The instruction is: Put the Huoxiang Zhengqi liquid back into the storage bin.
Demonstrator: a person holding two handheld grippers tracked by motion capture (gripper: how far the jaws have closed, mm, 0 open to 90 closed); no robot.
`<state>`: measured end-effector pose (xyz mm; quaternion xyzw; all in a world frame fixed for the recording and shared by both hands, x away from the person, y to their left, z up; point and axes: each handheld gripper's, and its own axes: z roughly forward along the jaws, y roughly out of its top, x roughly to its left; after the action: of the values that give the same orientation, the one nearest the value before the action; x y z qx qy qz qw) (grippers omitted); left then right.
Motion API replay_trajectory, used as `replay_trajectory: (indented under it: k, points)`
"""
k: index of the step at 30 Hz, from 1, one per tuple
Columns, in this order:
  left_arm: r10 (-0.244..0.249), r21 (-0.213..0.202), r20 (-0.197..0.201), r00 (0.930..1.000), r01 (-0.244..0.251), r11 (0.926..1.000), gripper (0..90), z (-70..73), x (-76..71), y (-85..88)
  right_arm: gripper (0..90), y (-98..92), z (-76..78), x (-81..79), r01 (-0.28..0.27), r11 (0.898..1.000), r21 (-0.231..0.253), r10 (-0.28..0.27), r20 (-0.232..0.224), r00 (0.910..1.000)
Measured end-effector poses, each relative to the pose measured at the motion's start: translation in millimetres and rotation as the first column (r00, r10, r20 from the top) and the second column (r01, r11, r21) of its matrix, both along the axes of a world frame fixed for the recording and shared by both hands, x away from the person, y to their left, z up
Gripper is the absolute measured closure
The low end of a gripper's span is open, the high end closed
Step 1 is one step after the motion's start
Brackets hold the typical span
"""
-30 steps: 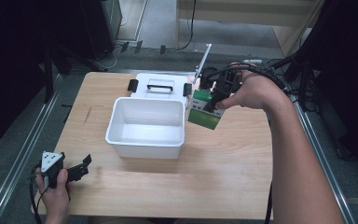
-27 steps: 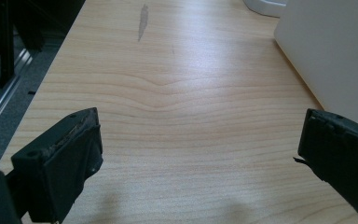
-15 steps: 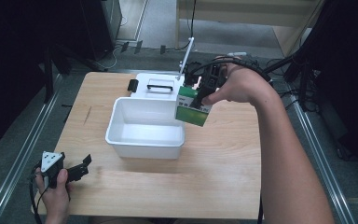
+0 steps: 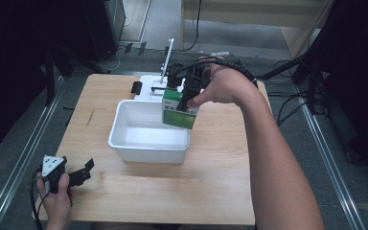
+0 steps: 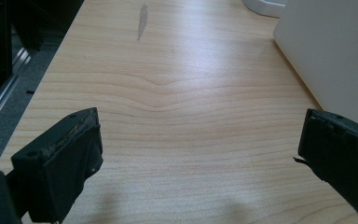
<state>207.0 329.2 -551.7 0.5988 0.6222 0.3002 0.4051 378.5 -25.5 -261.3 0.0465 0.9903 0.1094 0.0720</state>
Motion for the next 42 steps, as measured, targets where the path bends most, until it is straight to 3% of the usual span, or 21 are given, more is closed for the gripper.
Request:
replay_trajectory:
  k: [19,25,42]
  points:
    - [0.004,-0.006,0.002,1.0,-0.004,1.0,0.6,-0.2,0.5,0.2,64.5,23.1,-21.2,-0.1,-0.091,0.996,-0.02,0.091,0.024,0.9956]
    - [0.001,-0.007,-0.001,1.0,-0.001,1.0,0.6,-0.2,0.5,0.3,64.5,23.3,-33.4,2.9,-0.095,0.994,-0.05,0.096,0.021,0.9951]
    - [0.002,-0.01,-0.005,1.0,-0.002,0.9999,0.6,0.0,0.5,0.8,64.4,22.7,-64.1,13.0,-0.104,0.993,-0.049,0.105,0.012,0.9944]
